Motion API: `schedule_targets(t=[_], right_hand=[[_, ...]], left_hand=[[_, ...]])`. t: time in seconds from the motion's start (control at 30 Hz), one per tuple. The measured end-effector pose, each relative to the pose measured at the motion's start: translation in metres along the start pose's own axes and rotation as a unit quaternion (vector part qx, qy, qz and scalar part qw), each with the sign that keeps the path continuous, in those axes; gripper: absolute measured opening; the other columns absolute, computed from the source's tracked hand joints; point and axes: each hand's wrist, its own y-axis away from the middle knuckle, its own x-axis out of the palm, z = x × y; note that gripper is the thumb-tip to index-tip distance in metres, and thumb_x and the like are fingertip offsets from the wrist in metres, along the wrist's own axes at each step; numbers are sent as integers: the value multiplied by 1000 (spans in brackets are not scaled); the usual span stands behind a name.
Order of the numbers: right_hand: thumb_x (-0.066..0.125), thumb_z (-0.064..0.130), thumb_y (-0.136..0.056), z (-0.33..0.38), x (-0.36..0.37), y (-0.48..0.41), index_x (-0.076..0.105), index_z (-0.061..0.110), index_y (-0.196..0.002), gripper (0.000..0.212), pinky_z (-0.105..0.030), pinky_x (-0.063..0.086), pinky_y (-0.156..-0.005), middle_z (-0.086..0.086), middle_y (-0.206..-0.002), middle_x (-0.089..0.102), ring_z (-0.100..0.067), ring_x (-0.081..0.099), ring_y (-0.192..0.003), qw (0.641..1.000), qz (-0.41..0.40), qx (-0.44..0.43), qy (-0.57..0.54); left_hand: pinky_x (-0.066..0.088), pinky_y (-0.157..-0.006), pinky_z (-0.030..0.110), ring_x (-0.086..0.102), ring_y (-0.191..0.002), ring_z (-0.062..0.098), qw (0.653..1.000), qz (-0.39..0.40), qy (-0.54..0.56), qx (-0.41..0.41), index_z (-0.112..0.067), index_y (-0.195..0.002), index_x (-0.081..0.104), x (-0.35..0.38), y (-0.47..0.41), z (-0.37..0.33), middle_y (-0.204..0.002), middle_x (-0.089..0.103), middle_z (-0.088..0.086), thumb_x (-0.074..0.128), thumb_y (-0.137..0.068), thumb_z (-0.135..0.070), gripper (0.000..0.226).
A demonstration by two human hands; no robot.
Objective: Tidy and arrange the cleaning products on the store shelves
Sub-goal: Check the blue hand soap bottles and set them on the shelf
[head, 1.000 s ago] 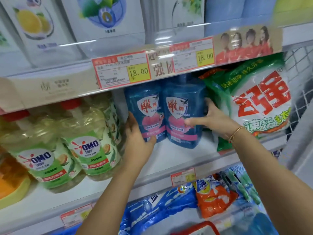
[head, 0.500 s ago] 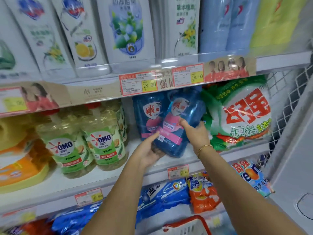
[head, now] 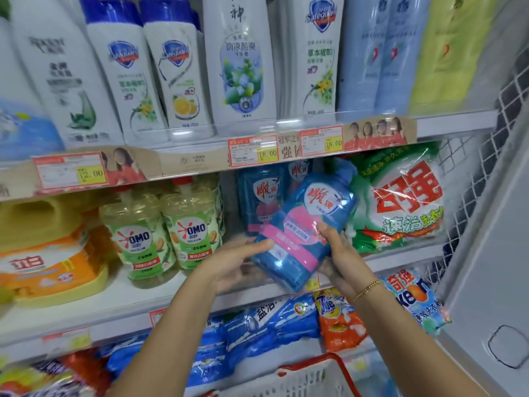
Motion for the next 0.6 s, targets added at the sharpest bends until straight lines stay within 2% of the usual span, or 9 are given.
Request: schedule_targets(t=[0.1, 0.2, 0.23, 0.3, 0.37, 0.4, 0.5, 0.53, 0.6], right_hand=[[87, 49, -55, -12, -6, 32, 51, 14, -132, 92, -47, 54, -88, -13, -124, 64, -29, 61, -114, 999, 40, 32, -18], [84, 44, -63, -19, -7, 72, 51, 12, -131, 82, -40, 57, -79, -13, -121, 65, -28, 63, -110, 998, 56, 35, 1], [85, 43, -61, -20, -6, 85, 52, 12, -128, 81, -37, 58, -73, -11, -117, 67, -26, 66, -105, 998, 63, 27, 16], [90, 40, -49, -17, -5, 110, 54, 14, -122, 85, -31, 57, -65, -5, -107, 72, -21, 70, -94, 993, 91, 1, 70], [82, 29, -57, -8, 1, 133, 52, 16, -120, 71, -26, 56, -67, 5, -103, 73, -14, 70, -92, 982, 131, -25, 132], [79, 25, -60, -3, 3, 142, 51, 17, -119, 66, -23, 55, -68, 9, -103, 73, -10, 69, -93, 975, 151, -39, 159], [78, 21, -64, 14, 9, 163, 50, 20, -121, 64, -20, 53, -72, 12, -108, 70, -7, 67, -97, 954, 194, -77, 213], [81, 21, -64, 19, 11, 168, 49, 22, -121, 66, -19, 53, -74, 14, -110, 69, -5, 66, -99, 951, 203, -88, 218], [87, 29, -59, 25, 13, 175, 49, 21, -123, 75, -18, 51, -80, 14, -114, 68, -5, 64, -106, 946, 213, -101, 222]], left_hand=[[51, -95, 37, 67, -104, 22, 998, 25, -54, -13, -14, -117, 65, -1, 32, 18, -110, 72, 5, 84, -58, -37, 65], [46, -98, 42, 65, -104, 26, 994, 52, -98, -12, -16, -116, 66, 7, 68, 34, -112, 72, 5, 84, -58, -43, 66], [48, -96, 41, 66, -103, 25, 993, 55, -105, -5, -15, -115, 66, 9, 77, 39, -111, 72, 4, 82, -56, -42, 67], [54, -86, 32, 68, -101, 19, 991, 65, -120, 18, -16, -110, 67, 15, 93, 44, -107, 74, 1, 85, -54, -32, 61], [54, -76, 23, 70, -94, 11, 985, 67, -149, 48, -17, -106, 67, 18, 108, 47, -99, 75, -5, 88, -58, -8, 53], [53, -74, 21, 70, -93, 9, 983, 57, -162, 58, -18, -107, 65, 21, 117, 47, -98, 75, -7, 88, -58, 0, 57], [56, -79, 25, 68, -100, 8, 978, 7, -181, 103, -26, -115, 59, 30, 144, 50, -107, 72, -12, 94, -49, -9, 77], [56, -79, 25, 68, -99, 7, 977, -13, -178, 119, -29, -114, 58, 35, 152, 51, -106, 72, -14, 95, -45, -13, 80], [55, -73, 21, 69, -93, 4, 973, -50, -162, 156, -29, -112, 57, 44, 164, 53, -100, 72, -17, 94, -47, -7, 78]])
